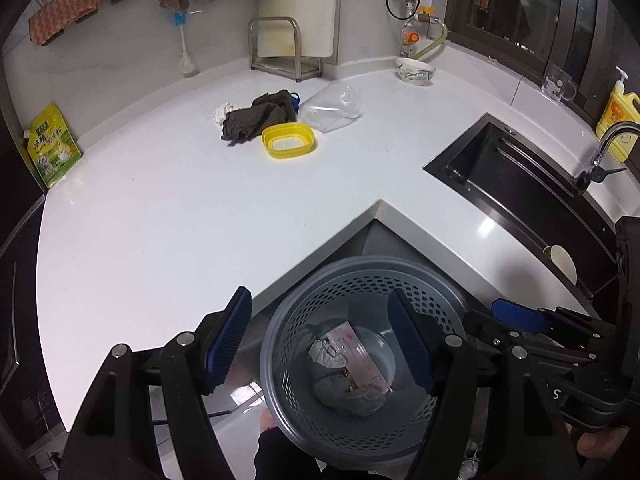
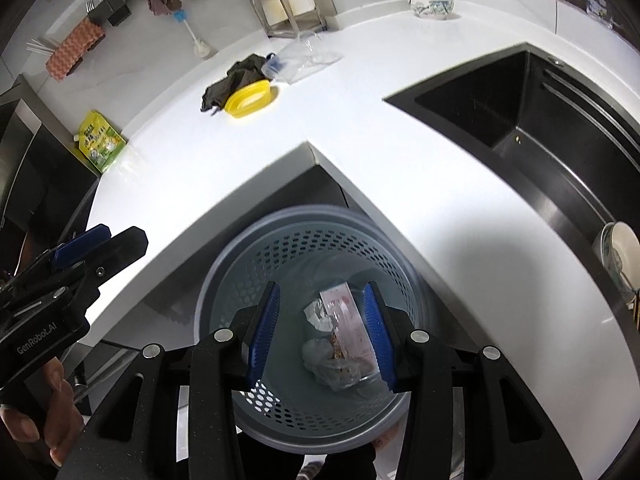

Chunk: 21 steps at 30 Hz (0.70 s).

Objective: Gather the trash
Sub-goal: 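Open both tools to drop the receipt and paper into the bin, then move both tools back over the counter toward the yellow lid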

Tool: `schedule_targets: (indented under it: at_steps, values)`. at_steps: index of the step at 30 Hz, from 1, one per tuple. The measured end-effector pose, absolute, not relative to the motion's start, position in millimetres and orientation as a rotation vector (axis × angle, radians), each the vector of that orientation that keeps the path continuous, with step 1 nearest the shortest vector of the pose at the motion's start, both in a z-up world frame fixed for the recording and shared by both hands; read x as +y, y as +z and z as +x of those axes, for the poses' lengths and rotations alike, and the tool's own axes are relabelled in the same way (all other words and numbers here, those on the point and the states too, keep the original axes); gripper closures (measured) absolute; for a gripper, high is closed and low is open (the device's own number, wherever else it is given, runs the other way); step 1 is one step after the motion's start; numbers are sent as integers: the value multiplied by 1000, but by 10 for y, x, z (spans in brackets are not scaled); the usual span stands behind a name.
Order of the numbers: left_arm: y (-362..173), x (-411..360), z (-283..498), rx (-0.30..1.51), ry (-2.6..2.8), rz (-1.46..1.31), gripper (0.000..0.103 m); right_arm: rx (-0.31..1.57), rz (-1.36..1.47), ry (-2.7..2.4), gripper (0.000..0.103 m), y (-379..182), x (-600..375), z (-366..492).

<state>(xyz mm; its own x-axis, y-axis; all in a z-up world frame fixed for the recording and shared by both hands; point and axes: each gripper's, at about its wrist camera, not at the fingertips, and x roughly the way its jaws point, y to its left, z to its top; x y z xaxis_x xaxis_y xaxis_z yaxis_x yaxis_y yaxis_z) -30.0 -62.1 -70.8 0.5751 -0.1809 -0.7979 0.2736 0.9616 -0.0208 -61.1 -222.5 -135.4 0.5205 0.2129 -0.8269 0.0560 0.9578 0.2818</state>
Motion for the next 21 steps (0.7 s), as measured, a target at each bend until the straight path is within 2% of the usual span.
schedule_targets:
  at_steps: [21]
  values:
    - [-327, -467, 130, 836, -319, 136, 31, 937, 274, 54, 58, -960, -2057, -155]
